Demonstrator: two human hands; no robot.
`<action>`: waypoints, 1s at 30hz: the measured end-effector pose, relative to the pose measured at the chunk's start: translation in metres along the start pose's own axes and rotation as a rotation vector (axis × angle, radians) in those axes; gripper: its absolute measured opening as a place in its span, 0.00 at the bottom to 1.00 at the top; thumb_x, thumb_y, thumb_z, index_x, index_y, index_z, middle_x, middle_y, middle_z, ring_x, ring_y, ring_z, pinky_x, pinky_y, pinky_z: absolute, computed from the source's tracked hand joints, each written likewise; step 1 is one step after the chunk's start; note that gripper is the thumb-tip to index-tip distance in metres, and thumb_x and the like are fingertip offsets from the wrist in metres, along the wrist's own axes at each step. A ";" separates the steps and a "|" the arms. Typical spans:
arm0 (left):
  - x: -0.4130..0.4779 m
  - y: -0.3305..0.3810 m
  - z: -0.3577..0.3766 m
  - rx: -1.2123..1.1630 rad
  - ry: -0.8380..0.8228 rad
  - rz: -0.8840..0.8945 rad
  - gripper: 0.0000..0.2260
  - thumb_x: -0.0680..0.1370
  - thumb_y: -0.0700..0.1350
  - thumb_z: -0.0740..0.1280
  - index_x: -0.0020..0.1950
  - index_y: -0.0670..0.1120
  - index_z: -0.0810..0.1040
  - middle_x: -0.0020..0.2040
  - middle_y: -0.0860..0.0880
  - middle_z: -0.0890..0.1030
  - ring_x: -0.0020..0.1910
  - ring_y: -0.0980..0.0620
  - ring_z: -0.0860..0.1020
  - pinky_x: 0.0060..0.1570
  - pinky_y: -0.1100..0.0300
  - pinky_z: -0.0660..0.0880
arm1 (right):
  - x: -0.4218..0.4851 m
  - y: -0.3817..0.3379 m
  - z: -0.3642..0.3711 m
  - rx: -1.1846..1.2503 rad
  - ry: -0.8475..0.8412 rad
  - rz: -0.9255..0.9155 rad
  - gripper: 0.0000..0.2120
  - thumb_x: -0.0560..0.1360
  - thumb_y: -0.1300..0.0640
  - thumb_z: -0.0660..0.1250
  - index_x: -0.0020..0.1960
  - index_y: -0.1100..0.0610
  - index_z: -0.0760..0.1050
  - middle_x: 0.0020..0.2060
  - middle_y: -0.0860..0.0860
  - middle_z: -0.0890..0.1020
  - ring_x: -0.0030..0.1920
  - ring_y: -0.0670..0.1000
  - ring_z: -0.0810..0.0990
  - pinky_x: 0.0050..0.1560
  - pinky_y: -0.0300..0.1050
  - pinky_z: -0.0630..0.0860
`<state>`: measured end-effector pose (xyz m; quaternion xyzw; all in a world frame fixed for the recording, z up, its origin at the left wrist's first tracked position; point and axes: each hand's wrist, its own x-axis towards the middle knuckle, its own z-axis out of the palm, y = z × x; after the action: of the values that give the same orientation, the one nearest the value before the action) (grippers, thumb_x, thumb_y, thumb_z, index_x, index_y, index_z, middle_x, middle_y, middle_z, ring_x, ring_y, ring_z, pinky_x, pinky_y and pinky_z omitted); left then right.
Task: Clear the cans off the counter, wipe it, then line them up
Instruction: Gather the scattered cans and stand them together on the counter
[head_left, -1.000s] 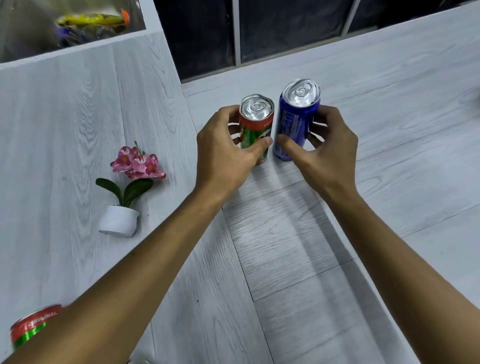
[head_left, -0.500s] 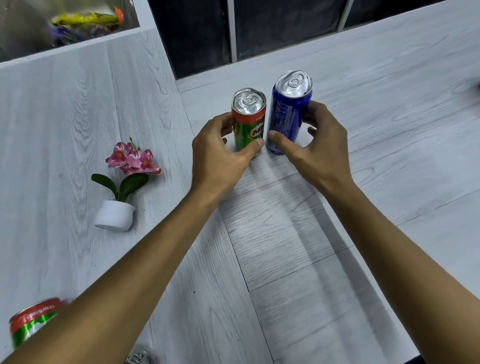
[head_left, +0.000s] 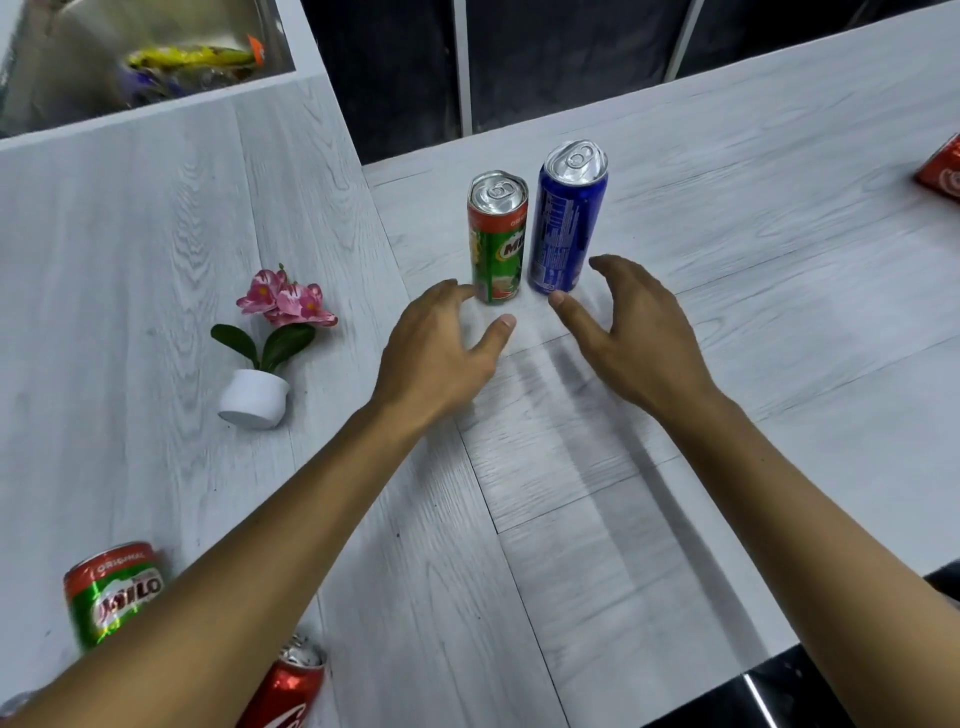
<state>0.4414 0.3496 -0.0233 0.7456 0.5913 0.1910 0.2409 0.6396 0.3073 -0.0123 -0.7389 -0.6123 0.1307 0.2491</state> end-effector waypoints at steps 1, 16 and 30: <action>-0.003 -0.001 0.000 0.027 -0.014 0.007 0.30 0.80 0.65 0.64 0.76 0.50 0.70 0.78 0.50 0.70 0.76 0.48 0.68 0.69 0.55 0.67 | -0.005 -0.002 -0.002 -0.024 -0.006 -0.008 0.34 0.81 0.34 0.60 0.78 0.56 0.65 0.76 0.53 0.71 0.75 0.53 0.68 0.71 0.50 0.68; -0.064 0.009 -0.024 0.157 -0.116 0.178 0.31 0.82 0.63 0.60 0.82 0.54 0.60 0.83 0.52 0.58 0.82 0.50 0.56 0.78 0.48 0.57 | -0.071 -0.025 -0.023 -0.281 -0.107 -0.195 0.34 0.82 0.34 0.54 0.80 0.54 0.63 0.80 0.55 0.63 0.80 0.58 0.60 0.78 0.60 0.59; -0.124 -0.013 -0.064 0.151 -0.150 0.236 0.29 0.83 0.61 0.61 0.82 0.54 0.61 0.83 0.52 0.61 0.81 0.50 0.58 0.79 0.43 0.57 | -0.139 -0.065 -0.031 -0.348 -0.146 -0.205 0.35 0.81 0.33 0.52 0.81 0.53 0.60 0.81 0.55 0.61 0.81 0.58 0.58 0.79 0.61 0.56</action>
<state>0.3663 0.2396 0.0214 0.8381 0.4924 0.1168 0.2036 0.5698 0.1739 0.0323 -0.6931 -0.7141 0.0500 0.0848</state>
